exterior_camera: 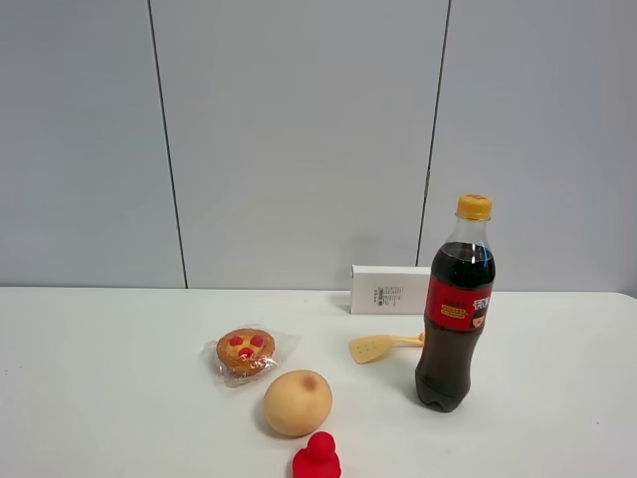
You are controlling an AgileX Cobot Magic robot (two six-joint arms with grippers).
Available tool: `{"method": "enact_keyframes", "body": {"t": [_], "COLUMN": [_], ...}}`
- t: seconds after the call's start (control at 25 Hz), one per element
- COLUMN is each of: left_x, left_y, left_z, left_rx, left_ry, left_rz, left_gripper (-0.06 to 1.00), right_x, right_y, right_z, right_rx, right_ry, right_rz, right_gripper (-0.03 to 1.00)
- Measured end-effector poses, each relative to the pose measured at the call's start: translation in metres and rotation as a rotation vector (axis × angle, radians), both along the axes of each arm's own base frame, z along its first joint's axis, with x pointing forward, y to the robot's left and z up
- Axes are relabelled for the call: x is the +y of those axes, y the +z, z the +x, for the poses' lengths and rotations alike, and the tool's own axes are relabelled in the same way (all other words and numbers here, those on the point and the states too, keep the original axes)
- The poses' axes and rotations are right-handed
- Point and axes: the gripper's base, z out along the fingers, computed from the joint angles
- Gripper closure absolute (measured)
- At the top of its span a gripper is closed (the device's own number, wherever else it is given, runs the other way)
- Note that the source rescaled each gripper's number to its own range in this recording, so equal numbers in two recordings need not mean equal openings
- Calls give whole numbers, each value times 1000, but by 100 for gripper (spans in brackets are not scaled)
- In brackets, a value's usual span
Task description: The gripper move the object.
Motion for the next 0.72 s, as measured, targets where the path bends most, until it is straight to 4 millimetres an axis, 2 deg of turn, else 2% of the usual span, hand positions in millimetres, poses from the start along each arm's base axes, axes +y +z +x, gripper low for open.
{"method": "enact_keyframes", "body": {"t": [0.24,0.44,0.72], "left_x": [-3,-7,-8], "left_y": [-29,-56,-56], "left_z": [-17,-4,5], "left_rx": [-35,56,-16], "left_ry": [43,51,63], "left_rz": [-18,-31,9], "left_gripper": [-6,-6,-6], "right_x": [0,0,0], "right_y": [0,0,0], "right_z": [0,0,0], "right_rx": [0,0,0], "right_ry": [0,0,0], "right_rz": [0,0,0], "right_gripper": [-3,-3,-3]}}
